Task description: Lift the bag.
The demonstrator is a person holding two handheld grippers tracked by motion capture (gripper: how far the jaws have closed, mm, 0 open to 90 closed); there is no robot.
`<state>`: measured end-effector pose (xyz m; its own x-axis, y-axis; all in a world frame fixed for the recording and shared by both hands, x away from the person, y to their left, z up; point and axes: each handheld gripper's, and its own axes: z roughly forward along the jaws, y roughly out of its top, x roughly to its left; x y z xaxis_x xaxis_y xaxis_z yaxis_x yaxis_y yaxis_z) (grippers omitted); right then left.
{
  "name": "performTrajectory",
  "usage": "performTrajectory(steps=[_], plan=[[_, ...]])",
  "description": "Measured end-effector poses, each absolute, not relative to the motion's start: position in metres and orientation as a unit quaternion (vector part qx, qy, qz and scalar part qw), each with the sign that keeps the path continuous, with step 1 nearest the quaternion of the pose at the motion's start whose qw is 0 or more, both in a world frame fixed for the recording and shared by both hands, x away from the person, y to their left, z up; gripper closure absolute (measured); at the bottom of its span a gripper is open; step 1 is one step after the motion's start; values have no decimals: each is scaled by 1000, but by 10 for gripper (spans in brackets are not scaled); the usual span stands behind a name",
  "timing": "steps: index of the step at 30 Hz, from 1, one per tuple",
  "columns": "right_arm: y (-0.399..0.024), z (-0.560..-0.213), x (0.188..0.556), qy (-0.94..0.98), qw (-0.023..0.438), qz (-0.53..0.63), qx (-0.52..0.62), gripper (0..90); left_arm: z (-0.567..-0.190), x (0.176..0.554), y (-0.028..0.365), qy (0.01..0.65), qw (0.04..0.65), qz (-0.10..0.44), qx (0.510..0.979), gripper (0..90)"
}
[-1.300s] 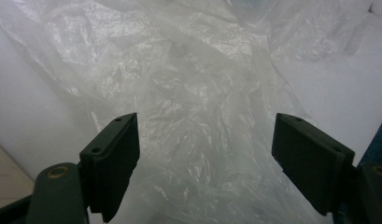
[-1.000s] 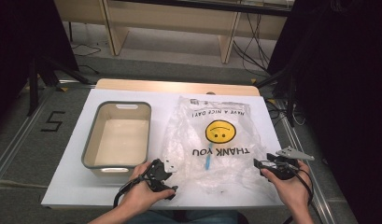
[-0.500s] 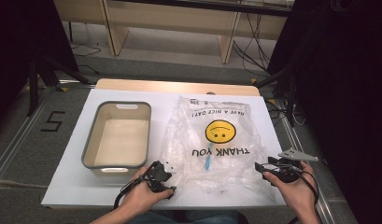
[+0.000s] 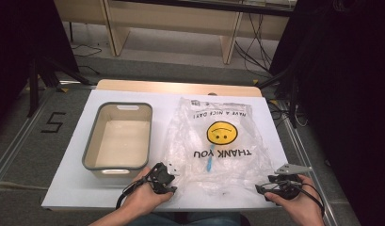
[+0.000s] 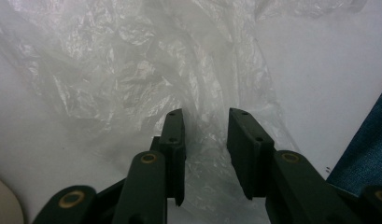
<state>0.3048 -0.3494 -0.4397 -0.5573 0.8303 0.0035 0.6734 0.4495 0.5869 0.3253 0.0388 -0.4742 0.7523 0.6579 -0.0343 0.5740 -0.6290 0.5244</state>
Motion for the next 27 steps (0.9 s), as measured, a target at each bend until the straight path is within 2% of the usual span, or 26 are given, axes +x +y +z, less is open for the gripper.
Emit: performTrajectory(steps=[7, 19, 27], plan=[[-349, -456, 306, 859, 119, 229, 443, 404, -474, 327, 40, 344, 261, 75, 899, 734], [-350, -461, 308, 865, 120, 207, 440, 657, -474, 324, 37, 321, 255, 87, 908, 878], [-349, -462, 310, 865, 108, 208, 444, 820, -475, 325, 40, 306, 266, 82, 911, 894]])
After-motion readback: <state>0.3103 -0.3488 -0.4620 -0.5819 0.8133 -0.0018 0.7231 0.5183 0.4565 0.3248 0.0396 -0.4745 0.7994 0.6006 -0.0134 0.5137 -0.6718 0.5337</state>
